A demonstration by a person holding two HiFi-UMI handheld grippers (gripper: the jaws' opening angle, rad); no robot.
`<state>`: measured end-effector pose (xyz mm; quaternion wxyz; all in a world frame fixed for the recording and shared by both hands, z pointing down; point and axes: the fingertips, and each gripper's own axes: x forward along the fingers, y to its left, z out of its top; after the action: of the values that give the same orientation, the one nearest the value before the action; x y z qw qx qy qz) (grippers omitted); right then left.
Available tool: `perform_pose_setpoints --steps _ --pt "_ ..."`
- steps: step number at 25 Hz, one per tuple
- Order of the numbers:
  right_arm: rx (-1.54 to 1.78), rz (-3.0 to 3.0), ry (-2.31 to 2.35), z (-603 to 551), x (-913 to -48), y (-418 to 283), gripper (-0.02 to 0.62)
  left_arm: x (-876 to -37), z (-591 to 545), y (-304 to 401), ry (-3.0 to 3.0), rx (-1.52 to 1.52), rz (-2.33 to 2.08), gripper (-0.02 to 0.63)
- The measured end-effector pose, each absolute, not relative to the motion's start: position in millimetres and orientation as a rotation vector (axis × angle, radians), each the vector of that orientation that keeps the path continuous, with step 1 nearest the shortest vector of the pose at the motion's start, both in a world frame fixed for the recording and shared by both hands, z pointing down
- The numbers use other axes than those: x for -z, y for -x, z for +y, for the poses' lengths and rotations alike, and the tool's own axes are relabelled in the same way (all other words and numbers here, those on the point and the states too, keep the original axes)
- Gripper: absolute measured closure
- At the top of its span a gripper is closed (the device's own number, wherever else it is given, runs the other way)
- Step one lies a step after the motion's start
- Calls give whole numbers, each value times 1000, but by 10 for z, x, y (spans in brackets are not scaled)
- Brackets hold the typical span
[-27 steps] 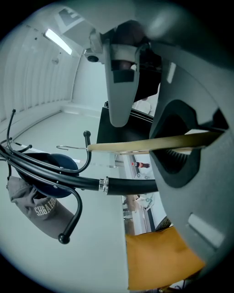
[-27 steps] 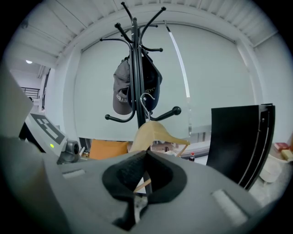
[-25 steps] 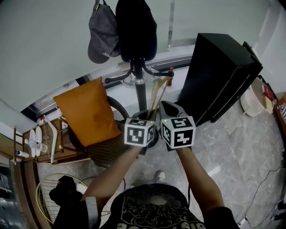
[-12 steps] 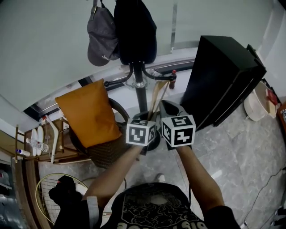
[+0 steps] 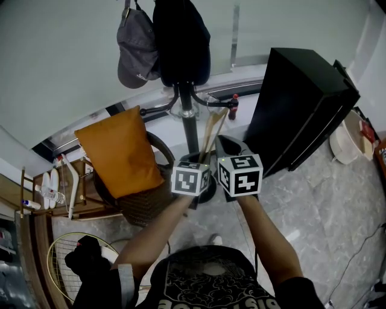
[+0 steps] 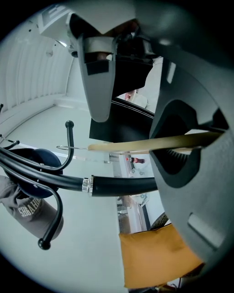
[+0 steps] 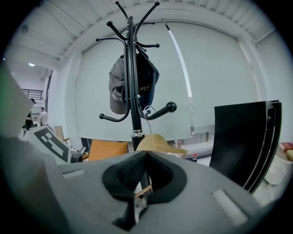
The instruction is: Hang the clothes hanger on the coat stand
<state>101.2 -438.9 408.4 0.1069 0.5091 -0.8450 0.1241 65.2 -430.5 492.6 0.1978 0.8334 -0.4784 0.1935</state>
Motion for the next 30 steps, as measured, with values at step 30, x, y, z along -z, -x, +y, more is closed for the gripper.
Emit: perform_pose_setpoints --steps 30 --pt "-385 -2468 -1505 -4278 -4156 -1039 595 -5174 -4255 -603 -2297 -600 -1352 568"
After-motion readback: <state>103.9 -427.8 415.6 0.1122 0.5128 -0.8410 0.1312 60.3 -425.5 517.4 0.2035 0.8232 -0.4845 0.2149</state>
